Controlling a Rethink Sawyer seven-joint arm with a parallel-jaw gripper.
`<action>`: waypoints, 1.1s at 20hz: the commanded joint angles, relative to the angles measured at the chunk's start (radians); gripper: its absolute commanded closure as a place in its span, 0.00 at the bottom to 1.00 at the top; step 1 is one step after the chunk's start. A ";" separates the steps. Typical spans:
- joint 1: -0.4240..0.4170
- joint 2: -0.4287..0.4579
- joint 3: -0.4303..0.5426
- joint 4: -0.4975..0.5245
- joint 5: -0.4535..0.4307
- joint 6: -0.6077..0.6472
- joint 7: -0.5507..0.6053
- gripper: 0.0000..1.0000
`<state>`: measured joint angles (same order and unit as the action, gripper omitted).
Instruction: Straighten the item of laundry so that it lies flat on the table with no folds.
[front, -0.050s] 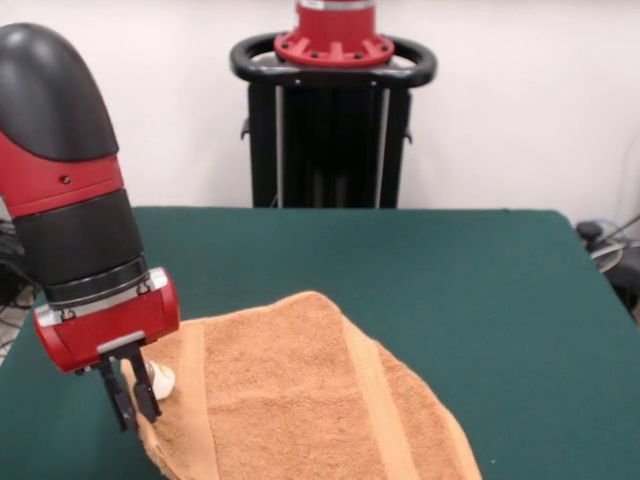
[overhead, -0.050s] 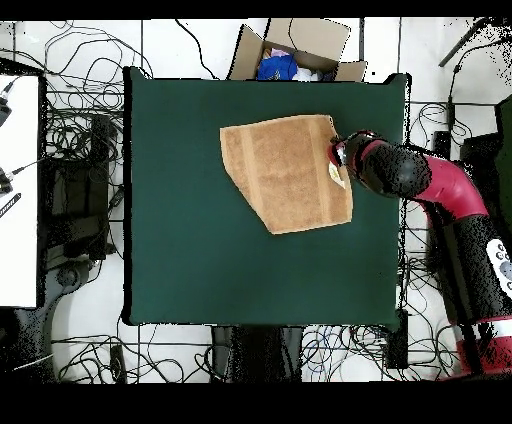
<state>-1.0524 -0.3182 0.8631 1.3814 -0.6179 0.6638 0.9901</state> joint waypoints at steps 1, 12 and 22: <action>-0.013 0.075 0.042 -0.104 -0.016 0.044 -0.261 1.00; -0.073 0.171 0.051 -0.215 0.042 0.136 -0.436 1.00; -0.101 0.189 0.031 -0.322 0.064 0.253 -0.578 1.00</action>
<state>-1.1503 -0.1442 0.8711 1.1986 -0.5782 0.7948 0.6494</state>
